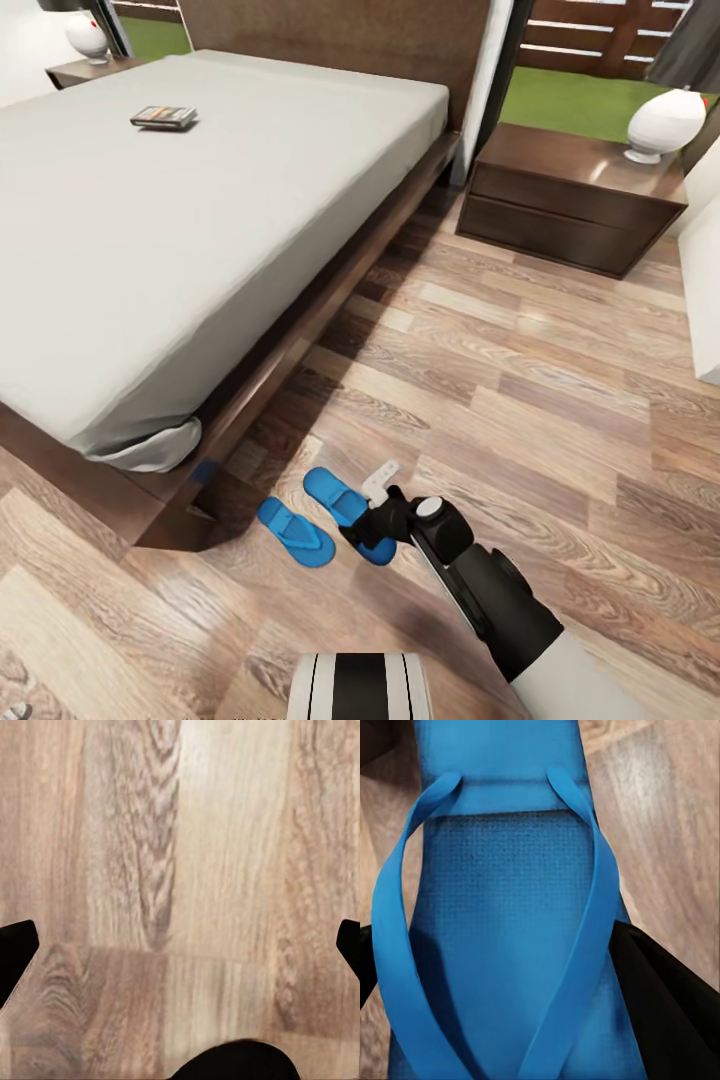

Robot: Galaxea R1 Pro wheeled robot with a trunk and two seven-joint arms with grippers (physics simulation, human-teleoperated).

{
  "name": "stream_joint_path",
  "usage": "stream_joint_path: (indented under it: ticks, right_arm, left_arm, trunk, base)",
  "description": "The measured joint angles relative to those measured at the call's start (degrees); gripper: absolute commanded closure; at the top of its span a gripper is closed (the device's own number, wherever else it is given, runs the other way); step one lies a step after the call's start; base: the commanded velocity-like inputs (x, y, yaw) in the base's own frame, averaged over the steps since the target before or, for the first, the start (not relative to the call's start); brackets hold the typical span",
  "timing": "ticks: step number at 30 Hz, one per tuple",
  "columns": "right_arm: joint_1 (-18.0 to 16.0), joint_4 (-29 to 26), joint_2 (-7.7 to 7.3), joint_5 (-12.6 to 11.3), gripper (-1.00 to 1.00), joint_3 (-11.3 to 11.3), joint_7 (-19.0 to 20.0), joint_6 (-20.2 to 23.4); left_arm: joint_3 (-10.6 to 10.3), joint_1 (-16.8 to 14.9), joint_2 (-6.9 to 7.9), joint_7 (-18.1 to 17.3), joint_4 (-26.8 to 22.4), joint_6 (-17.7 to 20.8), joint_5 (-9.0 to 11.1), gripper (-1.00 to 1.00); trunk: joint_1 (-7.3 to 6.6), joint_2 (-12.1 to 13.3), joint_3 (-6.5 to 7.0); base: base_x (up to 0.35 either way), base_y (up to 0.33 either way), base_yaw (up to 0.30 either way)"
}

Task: In the bedroom, move the book from the bed onto either nightstand, and place the two sandals side by side next to the bed.

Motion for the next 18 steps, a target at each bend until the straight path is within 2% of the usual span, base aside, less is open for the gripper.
stream_joint_path:
  ticks: [2, 6, 8, 10, 14, 18]
  right_arm:
    - [0.0, -0.1, -1.26, 0.5, 1.00, 0.1, 0.1, -0.3]
    - [0.0, -0.1, -2.86, 0.3, 1.00, 0.1, 0.3, -1.3]
    - [0.1, 0.6, -3.45, 0.5, 1.00, 0.1, 0.3, -4.1]
    - [0.1, 1.2, -3.62, 0.8, 1.00, 0.2, 0.3, -5.4]
    - [0.1, 3.0, -3.82, 2.9, 1.00, 0.8, 0.4, -8.3]
    - [0.1, 5.2, -3.53, 4.0, 1.00, 1.6, 0.4, -10.1]
  left_arm:
    - [0.0, 0.1, 0.09, -0.1, 0.7, 0.0, -0.1, -1.00]
    - [0.0, 0.9, 0.17, -0.3, 1.5, 0.0, -0.1, -1.00]
    - [0.0, 1.4, 0.14, -0.4, 1.8, 0.0, -0.9, -1.00]
    - [0.0, 1.6, 0.06, -0.5, 1.8, 0.0, -1.3, -1.00]
    - [0.0, 1.8, -0.09, -0.5, 1.9, -0.1, -2.0, -1.00]
    - [0.1, 1.8, -0.17, -0.8, 1.9, -0.1, -2.0, -1.00]
  trunk:
    - [0.00, 0.0, 0.00]
    - [-0.01, 0.0, 0.00]
    - [-0.03, 0.0, 0.00]
    - [-0.03, 0.0, 0.00]
    - [-0.03, 0.0, 0.00]
    - [-0.01, 0.0, 0.00]
  base:
    - [0.000, 0.000, 0.130]
    - [0.102, 0.000, 0.057]
    - [0.251, 0.000, 0.017]
    - [0.282, 0.000, 0.010]
    - [0.286, 0.000, 0.004]
    - [0.137, 0.000, 0.002]
